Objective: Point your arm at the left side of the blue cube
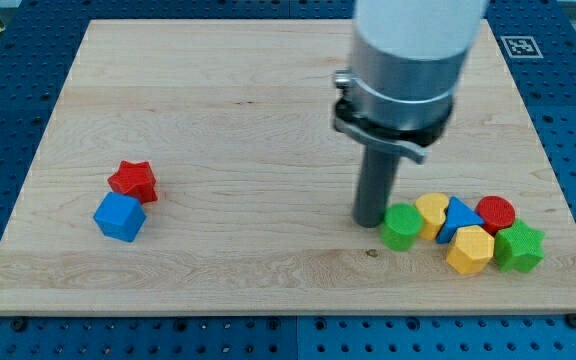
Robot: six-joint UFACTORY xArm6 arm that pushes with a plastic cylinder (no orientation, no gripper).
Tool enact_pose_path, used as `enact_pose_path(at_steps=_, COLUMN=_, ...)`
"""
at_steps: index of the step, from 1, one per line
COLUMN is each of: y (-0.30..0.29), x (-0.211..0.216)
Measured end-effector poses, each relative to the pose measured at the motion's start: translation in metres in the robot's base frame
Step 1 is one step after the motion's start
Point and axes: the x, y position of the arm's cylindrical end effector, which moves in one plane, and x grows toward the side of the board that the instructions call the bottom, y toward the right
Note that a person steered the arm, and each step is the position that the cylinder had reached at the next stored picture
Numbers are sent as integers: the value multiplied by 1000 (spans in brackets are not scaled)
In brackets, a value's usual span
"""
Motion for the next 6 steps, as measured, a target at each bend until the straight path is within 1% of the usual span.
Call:
enact_pose_path(at_steps=1, y=17, x=1)
enact_pose_path(at_steps=2, y=-1, x=8)
enact_pose_path(at_steps=3, y=-53, x=43)
enact_pose_path(at_steps=4, y=-120, x=77)
enact_pose_path(at_steps=5, y=-208, x=84)
enact_pose_path(at_steps=6, y=-312, x=75)
